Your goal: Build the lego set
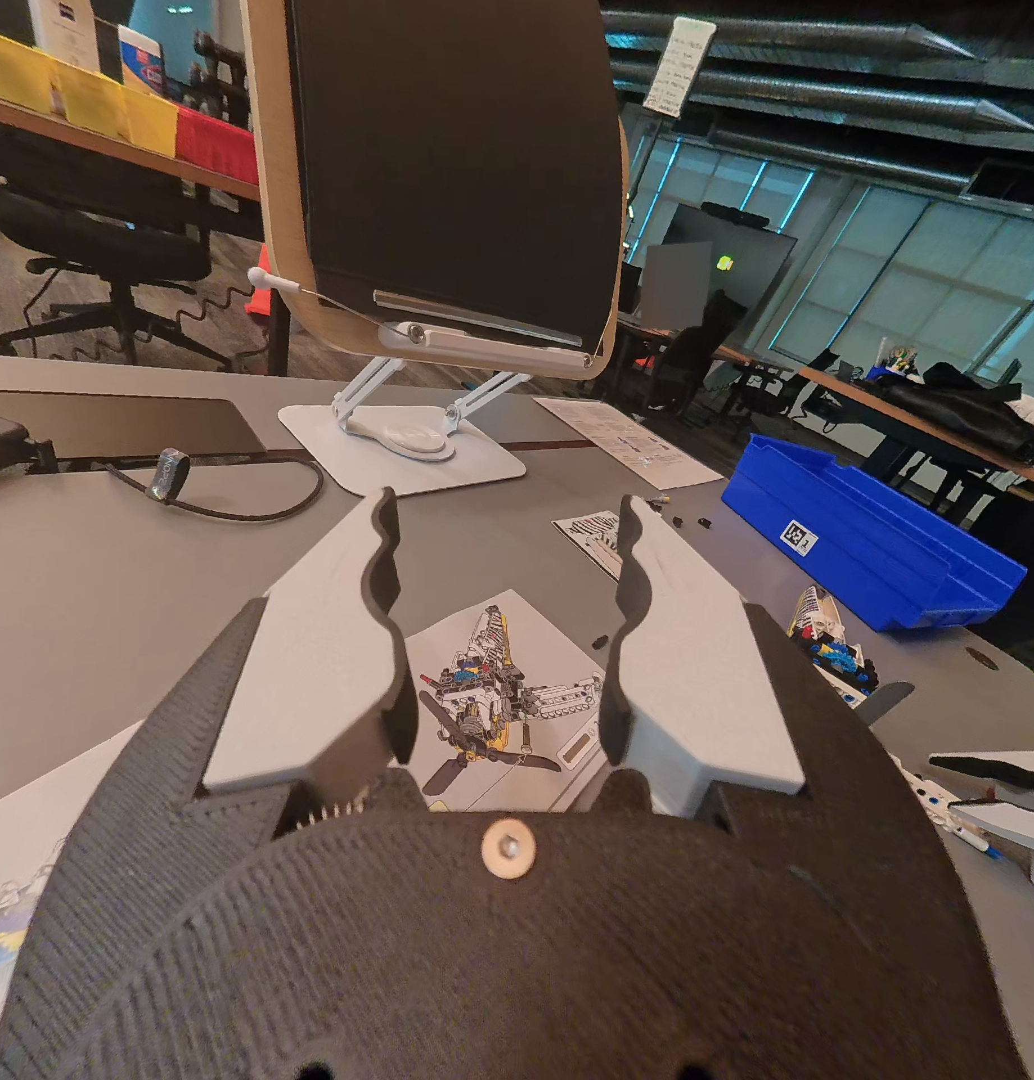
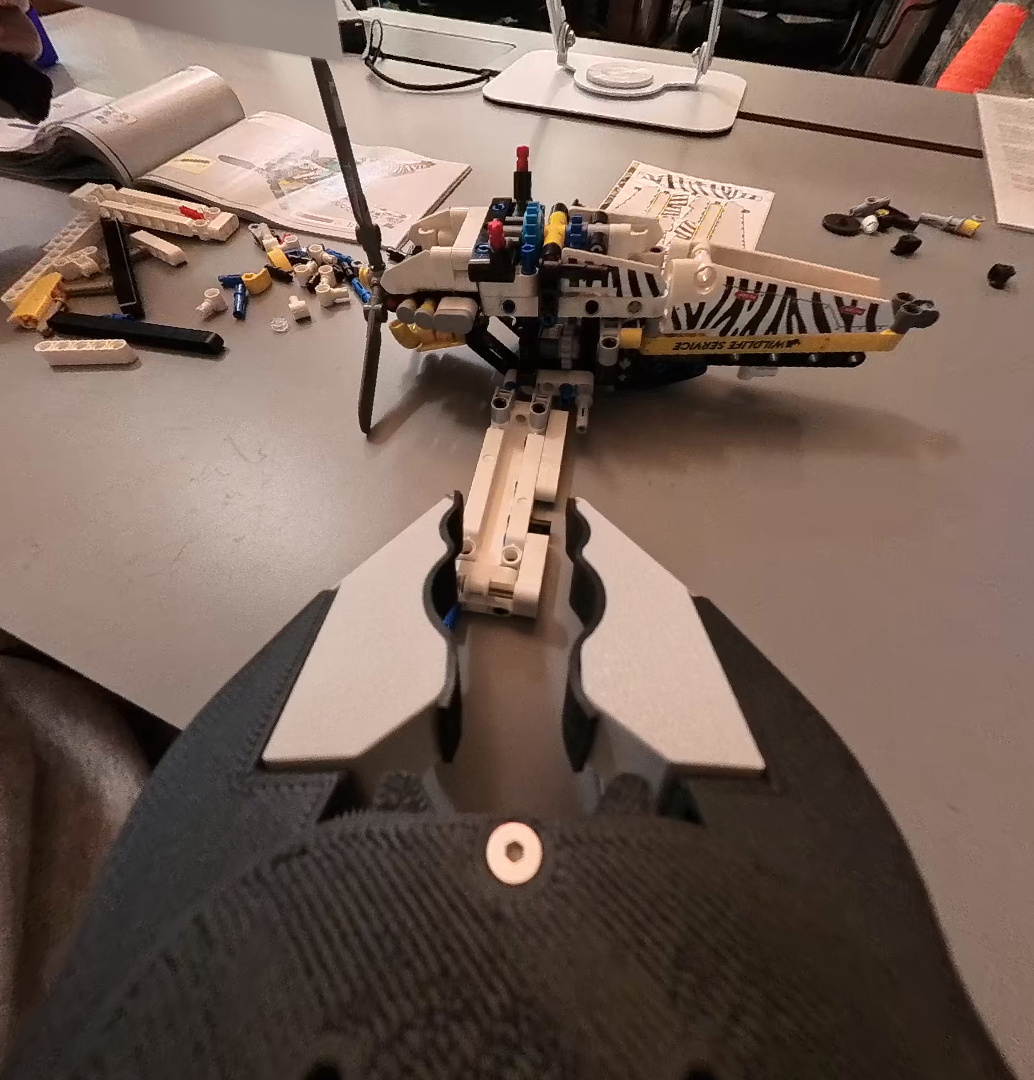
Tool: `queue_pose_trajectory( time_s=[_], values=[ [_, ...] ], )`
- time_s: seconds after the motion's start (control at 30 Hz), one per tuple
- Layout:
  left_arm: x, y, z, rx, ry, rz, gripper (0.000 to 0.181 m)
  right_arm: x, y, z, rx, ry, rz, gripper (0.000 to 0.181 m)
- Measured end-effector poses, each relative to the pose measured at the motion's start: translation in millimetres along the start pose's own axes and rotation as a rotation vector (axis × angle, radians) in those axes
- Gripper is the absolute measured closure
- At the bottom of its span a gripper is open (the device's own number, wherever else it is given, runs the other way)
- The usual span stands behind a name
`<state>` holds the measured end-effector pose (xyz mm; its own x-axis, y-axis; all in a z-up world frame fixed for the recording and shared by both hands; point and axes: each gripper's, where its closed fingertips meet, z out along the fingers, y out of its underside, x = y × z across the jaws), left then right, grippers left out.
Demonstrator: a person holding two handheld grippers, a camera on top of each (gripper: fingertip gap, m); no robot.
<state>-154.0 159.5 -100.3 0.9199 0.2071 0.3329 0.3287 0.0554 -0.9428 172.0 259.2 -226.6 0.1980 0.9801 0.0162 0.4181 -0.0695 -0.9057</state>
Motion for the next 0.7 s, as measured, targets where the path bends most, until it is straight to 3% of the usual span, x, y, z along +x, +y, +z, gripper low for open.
queue_pose_trajectory(
  time_s=[0.3,0.4,0.5,0.7],
  values=[
    [7.4,7.1,4.6,-0.030,0.012,0.025,0.107,0.2,0.4,0.4,-0.005,0.001,0.001,0.147],
    [7.4,8.8,5.3,-0.035,0.009,0.032,0.107,0.1,4.7,2.9,-0.070,0.001,0.004,0.148],
    [6.0,10.3,5.7,-0.041,0.005,0.031,0.107,0.4,13.6,4.1,-0.210,0.013,-0.009,0.133],
    [7.6,17.5,9.6,-0.067,0.020,0.019,0.106,-1.8,-6.9,16.1,-0.233,0.012,-0.065,0.128]
  ],
)
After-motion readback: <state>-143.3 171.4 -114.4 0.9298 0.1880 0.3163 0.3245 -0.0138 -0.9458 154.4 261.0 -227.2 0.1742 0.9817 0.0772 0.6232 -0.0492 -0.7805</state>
